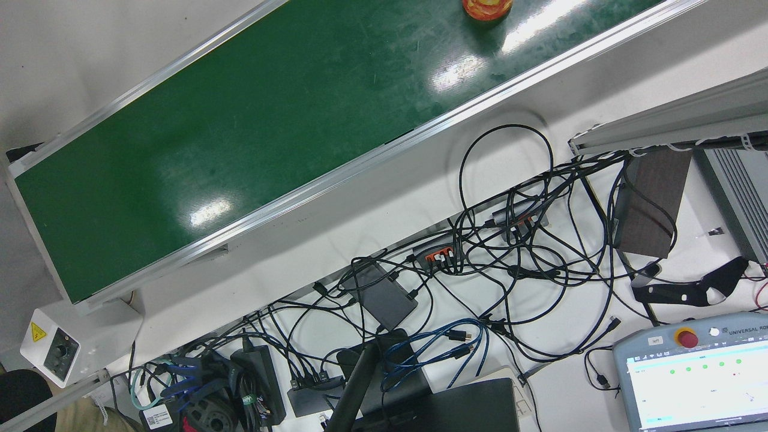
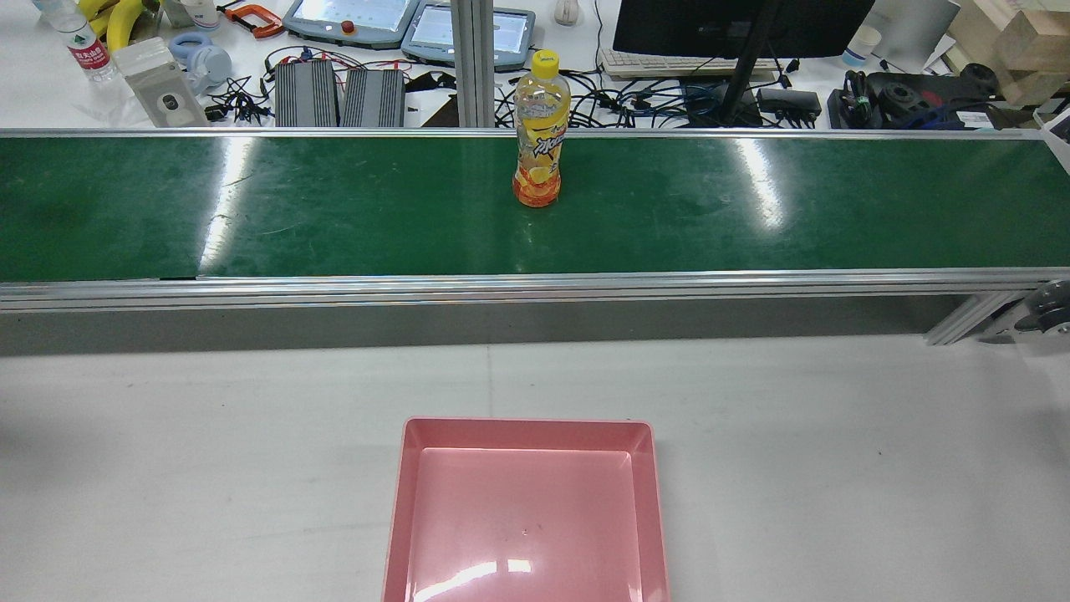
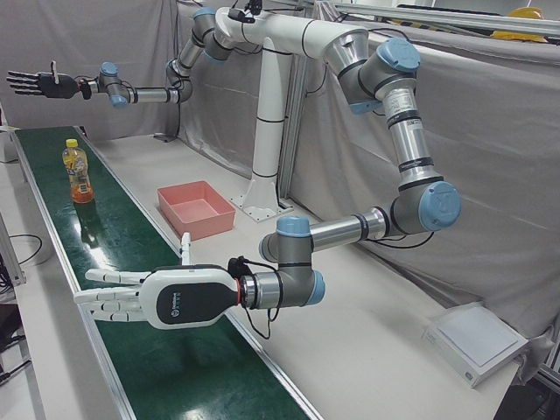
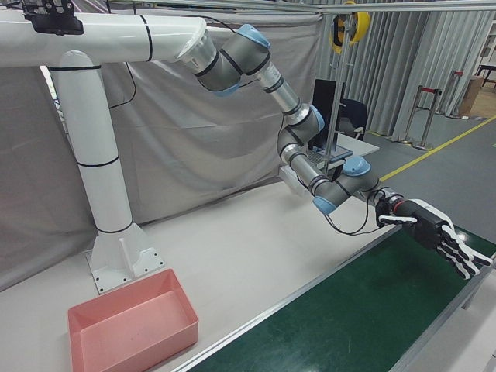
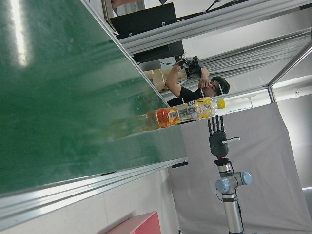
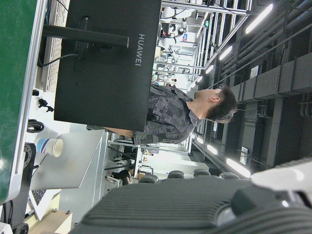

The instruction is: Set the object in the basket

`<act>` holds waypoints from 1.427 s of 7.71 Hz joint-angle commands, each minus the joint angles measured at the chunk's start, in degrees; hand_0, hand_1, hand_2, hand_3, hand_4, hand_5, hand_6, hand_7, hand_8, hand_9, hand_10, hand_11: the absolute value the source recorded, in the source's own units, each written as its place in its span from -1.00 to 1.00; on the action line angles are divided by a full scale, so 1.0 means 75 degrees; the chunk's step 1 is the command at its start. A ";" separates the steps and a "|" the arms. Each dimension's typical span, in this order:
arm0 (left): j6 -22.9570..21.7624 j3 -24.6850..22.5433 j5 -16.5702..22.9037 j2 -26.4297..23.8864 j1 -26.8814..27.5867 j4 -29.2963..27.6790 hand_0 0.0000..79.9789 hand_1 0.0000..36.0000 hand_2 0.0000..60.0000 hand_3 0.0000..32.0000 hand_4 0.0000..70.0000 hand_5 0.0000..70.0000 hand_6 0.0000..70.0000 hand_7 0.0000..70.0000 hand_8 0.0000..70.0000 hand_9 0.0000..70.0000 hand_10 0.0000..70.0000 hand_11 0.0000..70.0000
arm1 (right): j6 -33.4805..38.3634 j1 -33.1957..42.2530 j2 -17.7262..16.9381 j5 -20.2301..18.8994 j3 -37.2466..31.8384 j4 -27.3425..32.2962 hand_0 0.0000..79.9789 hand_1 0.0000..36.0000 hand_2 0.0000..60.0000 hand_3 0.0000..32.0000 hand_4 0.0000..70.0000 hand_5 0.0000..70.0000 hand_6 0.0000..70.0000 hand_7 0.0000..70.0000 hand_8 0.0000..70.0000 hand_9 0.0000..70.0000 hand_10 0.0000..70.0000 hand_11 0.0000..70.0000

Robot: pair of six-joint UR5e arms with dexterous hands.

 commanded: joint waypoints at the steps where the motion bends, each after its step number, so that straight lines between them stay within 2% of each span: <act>1: 0.0000 -0.0017 0.0012 0.0000 0.0004 0.0024 0.21 -0.86 -1.00 -1.00 -0.55 -0.79 -1.00 -1.00 -0.85 -0.72 -0.82 -0.72 | 0.0000 0.0003 0.0000 -0.0001 -0.0003 -0.0003 -1.00 -1.00 -1.00 -1.00 -1.00 -1.00 -1.00 -1.00 -1.00 -1.00 -1.00 -1.00; 6: 0.0012 -0.0041 0.0023 -0.0023 0.0062 0.0118 0.22 -0.88 -1.00 -1.00 -0.55 -0.77 -1.00 -1.00 -0.87 -0.75 -0.79 -0.67 | 0.0000 0.0003 0.0000 -0.0001 0.0009 -0.0003 -1.00 -1.00 -1.00 -1.00 -1.00 -1.00 -1.00 -1.00 -1.00 -1.00 -1.00 -1.00; 8: 0.0047 -0.0041 0.0058 -0.0548 0.0098 0.0491 0.22 -0.86 -1.00 -1.00 -0.54 -0.77 -1.00 -1.00 -0.88 -0.76 -0.79 -0.67 | 0.0012 0.0003 0.0000 -0.0001 0.0020 -0.0003 -1.00 -1.00 -1.00 -1.00 -1.00 -1.00 -1.00 -1.00 -1.00 -1.00 -1.00 -1.00; 11: 0.0245 -0.0029 0.0070 -0.1274 0.0786 0.1158 0.22 -0.87 -1.00 -1.00 -0.54 -0.79 -1.00 -1.00 -0.87 -0.75 -0.77 -0.65 | 0.0000 0.0003 -0.0012 -0.0001 0.0009 -0.0003 -1.00 -1.00 -1.00 -1.00 -1.00 -1.00 -1.00 -1.00 -1.00 -1.00 -1.00 -1.00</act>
